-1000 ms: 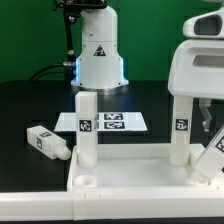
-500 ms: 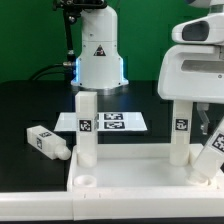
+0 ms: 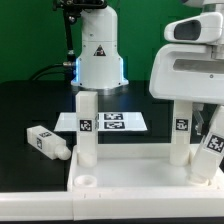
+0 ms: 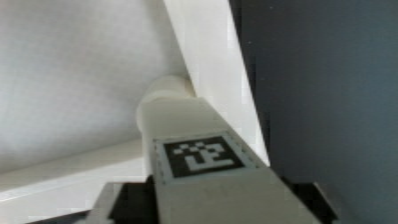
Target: Assemble desk
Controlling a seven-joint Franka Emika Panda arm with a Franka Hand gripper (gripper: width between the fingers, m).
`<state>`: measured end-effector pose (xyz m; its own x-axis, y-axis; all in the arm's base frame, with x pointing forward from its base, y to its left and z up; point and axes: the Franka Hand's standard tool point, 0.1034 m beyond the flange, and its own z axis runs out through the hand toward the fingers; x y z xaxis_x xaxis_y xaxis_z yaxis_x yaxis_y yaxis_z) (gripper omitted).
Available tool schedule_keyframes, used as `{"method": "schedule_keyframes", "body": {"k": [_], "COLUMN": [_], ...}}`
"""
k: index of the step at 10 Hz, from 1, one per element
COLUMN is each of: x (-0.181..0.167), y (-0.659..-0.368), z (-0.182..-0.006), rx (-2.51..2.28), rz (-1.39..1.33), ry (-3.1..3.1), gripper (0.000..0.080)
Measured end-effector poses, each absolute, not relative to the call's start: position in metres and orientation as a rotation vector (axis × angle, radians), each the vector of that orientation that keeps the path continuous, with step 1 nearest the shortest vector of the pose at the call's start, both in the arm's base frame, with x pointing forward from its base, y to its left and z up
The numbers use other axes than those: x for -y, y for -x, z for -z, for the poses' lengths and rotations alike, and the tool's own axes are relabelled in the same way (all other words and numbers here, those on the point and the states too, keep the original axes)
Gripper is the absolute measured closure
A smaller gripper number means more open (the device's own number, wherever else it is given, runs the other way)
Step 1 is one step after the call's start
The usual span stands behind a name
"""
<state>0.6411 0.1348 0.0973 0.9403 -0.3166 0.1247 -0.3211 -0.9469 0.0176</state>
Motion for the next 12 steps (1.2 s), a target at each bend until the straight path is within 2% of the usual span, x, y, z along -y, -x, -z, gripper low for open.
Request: {"method": "schedule_keyframes", "body": {"k": [3, 5, 6, 9, 11, 12], "x": [-0.113, -0.109, -0.106, -0.107, -0.109, -0.109], "y": [-0.643, -0.644, -0.647, -0.644, -0.641, -0.641], "z": [-0.095, -0.095, -0.098, -0.095, -0.093, -0.093], "rx": [0.768, 1.282, 1.367, 1.633, 2.131, 2.131], "rz": [-0.197, -0.165, -0.152, -0.14, -0.138, -0.138], "ry": [-3.017, -2.911, -2.872, -2.736, -2.441, -2.441], "gripper": [0.051, 0.051, 0.051, 0.051, 0.051, 0.0509]}}
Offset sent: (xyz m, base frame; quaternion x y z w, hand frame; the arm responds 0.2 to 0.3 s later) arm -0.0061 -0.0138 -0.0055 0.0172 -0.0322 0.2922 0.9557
